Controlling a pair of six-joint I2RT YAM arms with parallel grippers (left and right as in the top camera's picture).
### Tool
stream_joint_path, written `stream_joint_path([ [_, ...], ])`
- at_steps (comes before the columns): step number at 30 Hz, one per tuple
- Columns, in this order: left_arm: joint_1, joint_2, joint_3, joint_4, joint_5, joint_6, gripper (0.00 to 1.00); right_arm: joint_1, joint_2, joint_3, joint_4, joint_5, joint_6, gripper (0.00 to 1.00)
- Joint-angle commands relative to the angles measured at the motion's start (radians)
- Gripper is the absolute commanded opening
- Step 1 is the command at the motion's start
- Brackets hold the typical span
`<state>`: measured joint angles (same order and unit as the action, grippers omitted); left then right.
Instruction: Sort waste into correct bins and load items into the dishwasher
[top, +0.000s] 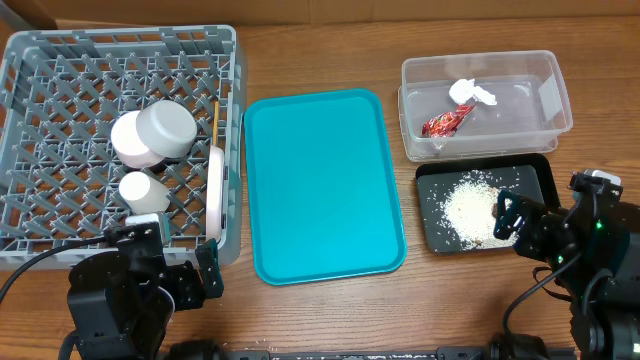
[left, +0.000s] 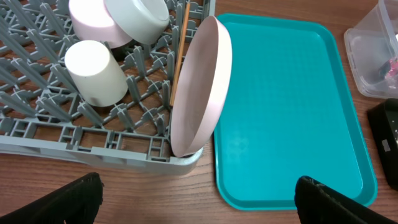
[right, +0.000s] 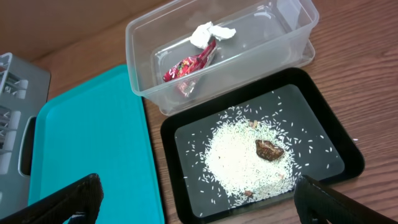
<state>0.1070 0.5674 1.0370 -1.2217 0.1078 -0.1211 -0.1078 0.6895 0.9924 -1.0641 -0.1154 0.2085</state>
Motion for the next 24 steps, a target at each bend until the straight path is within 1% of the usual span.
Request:
stream_joint_path([
  [1, 0.004, -0.003, -0.006, 0.010, 0.016, -0.035, 1.00, 0.001, 0.003, -0.010, 0.000, 0.010, 0.005, 1.00],
  [24, 0.004, -0.002, -0.006, -0.005, 0.015, -0.034, 1.00, 0.001, 0.001, -0.011, -0.010, 0.028, -0.009, 1.00],
])
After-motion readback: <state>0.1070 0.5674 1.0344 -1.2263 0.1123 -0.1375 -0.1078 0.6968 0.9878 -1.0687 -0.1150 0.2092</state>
